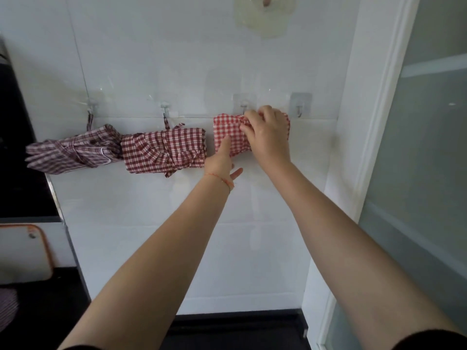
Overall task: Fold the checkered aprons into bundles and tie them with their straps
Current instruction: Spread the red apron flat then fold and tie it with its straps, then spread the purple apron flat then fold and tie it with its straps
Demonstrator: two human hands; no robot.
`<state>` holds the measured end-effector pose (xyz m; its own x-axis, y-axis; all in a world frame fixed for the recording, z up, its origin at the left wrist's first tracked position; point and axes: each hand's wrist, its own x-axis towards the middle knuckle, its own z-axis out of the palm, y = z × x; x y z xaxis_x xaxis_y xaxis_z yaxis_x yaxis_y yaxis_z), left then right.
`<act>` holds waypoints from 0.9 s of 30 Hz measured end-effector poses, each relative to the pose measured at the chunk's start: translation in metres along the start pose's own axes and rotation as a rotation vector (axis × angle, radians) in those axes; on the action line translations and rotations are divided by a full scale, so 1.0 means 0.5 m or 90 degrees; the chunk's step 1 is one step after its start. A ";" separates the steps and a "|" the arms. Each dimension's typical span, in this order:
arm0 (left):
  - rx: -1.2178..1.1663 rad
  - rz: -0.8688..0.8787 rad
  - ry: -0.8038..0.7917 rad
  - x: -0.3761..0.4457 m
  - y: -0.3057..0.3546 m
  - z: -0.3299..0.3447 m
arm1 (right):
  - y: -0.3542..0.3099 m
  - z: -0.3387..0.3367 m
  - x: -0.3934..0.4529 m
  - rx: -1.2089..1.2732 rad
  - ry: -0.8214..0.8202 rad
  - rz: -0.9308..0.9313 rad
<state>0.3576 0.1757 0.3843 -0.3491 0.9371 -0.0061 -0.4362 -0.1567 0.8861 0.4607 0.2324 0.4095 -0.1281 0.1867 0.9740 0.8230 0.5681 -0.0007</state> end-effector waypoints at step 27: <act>0.361 -0.111 0.044 0.066 -0.225 -0.368 | -0.217 0.159 -0.385 0.235 -0.668 0.206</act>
<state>0.2427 0.1670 0.1991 -0.3729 0.9088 -0.1873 0.0121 0.2066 0.9784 0.3520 0.1983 0.2039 -0.4795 0.8412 0.2501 0.7114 0.5395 -0.4505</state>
